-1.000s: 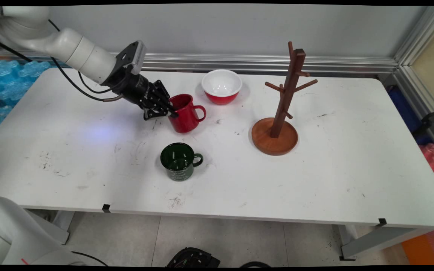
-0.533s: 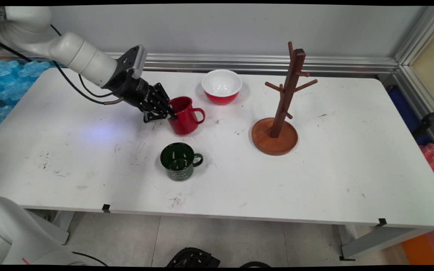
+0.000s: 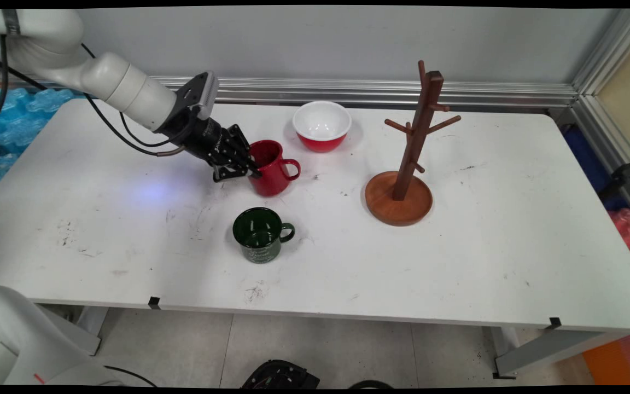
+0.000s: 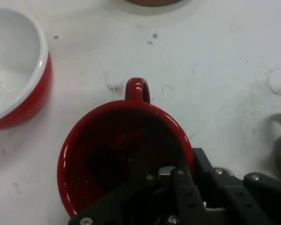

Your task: Place the picked object on the table

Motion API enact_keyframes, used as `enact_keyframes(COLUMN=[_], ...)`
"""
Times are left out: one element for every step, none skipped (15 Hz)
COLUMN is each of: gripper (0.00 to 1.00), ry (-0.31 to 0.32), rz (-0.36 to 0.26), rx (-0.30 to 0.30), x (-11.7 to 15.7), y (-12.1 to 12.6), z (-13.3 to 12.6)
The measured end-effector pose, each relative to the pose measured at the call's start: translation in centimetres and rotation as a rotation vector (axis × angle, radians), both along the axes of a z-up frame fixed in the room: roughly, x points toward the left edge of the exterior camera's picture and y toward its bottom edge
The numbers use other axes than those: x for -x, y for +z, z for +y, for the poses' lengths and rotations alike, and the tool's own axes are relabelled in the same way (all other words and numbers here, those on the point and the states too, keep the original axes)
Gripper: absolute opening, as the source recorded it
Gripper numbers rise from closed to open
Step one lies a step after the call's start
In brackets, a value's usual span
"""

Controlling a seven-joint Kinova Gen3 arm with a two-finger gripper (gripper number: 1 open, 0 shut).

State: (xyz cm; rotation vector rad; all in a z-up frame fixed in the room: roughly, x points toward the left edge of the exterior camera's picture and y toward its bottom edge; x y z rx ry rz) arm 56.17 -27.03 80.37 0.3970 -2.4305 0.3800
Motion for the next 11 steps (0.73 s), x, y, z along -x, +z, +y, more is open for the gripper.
enact_keyframes(gripper=[0.00,0.00,1.00,1.00,1.00,1.00,1.00,1.00,1.00,1.00,1.00], ry=[-0.002,-0.002,-0.004,-0.004,-0.004,-0.003,-0.004,-0.003,-0.003,-0.002,-0.001], rz=[0.000,0.001,0.002,0.003,0.004,0.005,0.006,0.006,0.007,0.008,0.009], rx=[0.000,0.000,0.000,0.001,0.002,0.002,0.003,0.004,0.004,0.005,0.006], x=[0.08,0.13,0.20,0.27,0.32,0.36,0.39,0.41,0.42,0.43,0.44], y=[-0.09,-0.14,-0.20,-0.26,-0.31,-0.35,-0.39,-0.42,-0.45,-0.45,-0.44], z=[-0.03,-0.06,-0.09,-0.14,-0.17,-0.22,-0.27,-0.29,-0.32,-0.37,-0.39])
